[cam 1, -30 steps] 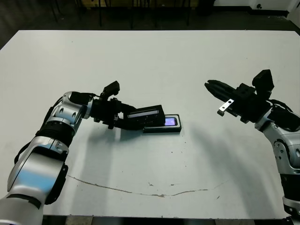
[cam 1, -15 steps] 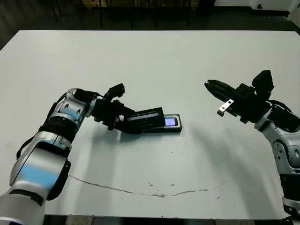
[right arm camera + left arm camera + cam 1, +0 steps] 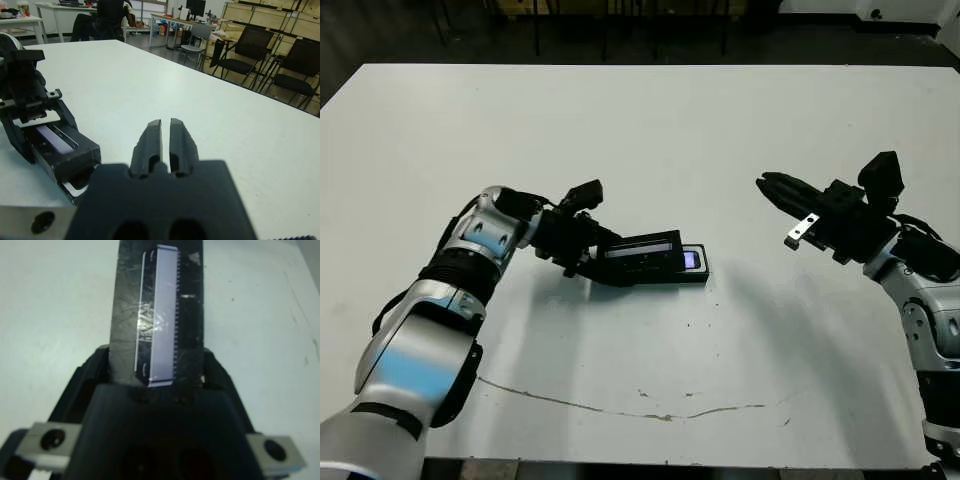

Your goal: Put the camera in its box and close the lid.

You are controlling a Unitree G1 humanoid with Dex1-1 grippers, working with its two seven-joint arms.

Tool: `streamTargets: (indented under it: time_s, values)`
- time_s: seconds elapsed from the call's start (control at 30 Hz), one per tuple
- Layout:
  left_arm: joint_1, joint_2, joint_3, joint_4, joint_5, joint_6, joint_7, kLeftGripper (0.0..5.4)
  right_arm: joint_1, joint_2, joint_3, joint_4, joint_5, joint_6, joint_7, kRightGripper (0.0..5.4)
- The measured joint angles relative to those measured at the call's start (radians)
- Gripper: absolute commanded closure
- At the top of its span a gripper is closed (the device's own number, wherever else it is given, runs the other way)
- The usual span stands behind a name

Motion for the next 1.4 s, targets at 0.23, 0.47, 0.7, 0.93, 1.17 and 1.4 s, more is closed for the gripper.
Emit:
streamTargets:
  time_s: [0.23,0.47,0.7,0.93,1.17,1.4]
  values:
    - [-0.006,-0.025,-0.039,-0.014,0.033,-0.022,0.061,2.57,0.000,0.000,-0.013,-0.003,0.018,-0.001,0.015,5.40]
    - [-0.009,-0.028,-0.055,-0.012,0.044,-0.041,0.072,2.57,0.000,-0.001,-0.015,-0.008,0.019,-0.001,0.015,5.40]
    - [-0.035,-0.031,-0.087,-0.011,0.068,-0.049,0.073,2.57,0.000,-0.001,-0.015,-0.009,0.020,-0.001,0.015,5.40]
    - [-0.065,-0.039,-0.097,-0.013,0.067,0.003,0.032,2.58,0.001,-0.001,-0.015,-0.031,0.016,-0.001,0.000,5.40]
    - [-0.083,-0.076,-0.068,0.021,0.060,0.036,0.014,2.58,0.002,-0.002,-0.014,-0.043,0.015,0.007,-0.010,5.40]
    - [-0.085,-0.093,-0.045,0.058,0.059,0.034,0.021,2.58,0.005,-0.002,-0.014,-0.050,0.016,0.007,-0.013,5.40]
